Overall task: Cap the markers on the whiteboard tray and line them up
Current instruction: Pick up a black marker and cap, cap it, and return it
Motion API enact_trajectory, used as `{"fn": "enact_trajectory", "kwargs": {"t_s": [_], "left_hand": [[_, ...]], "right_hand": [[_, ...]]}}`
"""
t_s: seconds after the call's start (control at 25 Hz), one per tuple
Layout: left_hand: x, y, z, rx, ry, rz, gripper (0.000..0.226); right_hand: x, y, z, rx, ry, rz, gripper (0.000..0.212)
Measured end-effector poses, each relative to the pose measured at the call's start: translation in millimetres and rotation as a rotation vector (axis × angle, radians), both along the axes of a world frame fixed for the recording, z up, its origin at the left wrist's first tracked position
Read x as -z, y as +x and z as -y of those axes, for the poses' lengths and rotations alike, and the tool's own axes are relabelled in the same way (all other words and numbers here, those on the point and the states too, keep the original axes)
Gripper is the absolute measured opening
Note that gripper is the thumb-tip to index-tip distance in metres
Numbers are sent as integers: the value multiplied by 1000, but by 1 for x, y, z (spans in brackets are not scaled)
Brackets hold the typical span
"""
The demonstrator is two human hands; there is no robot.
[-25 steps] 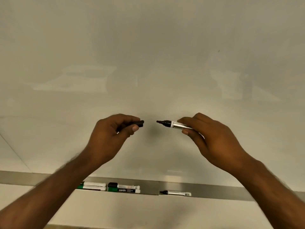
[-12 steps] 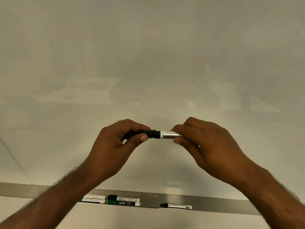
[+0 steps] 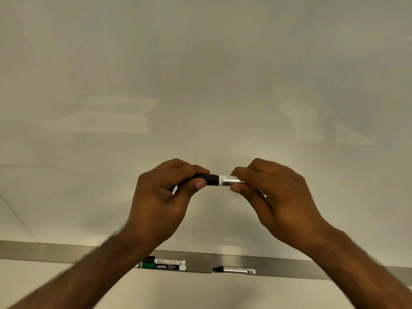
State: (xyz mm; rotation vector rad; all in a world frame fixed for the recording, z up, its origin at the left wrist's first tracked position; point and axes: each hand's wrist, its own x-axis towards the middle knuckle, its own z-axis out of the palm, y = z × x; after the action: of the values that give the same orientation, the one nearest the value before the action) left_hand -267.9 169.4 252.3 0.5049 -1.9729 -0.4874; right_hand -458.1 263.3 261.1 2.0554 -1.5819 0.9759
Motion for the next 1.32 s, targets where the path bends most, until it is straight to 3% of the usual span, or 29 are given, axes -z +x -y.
{"fn": "enact_trajectory", "kwargs": {"t_s": [0.16, 0.32, 0.6, 0.88, 1.2, 1.32], "left_hand": [[38, -8, 31, 10, 86, 151, 16], [112, -13, 60, -60, 151, 293, 23], [251, -24, 68, -97, 217, 689, 18], [294, -34, 74, -126, 197, 907, 22], [295, -17, 78, -133, 197, 851, 18], [294, -13, 70, -147, 164, 781, 15]], "right_hand": [[44, -15, 24, -25, 149, 76, 20], [122, -29, 46, -35, 315, 168, 25], [265, -13, 61, 238, 630, -2, 32], [315, -14, 63, 314, 730, 65, 39], [320, -31, 47, 370, 630, 101, 6], [325, -34, 41, 378, 626, 91, 9]]}}
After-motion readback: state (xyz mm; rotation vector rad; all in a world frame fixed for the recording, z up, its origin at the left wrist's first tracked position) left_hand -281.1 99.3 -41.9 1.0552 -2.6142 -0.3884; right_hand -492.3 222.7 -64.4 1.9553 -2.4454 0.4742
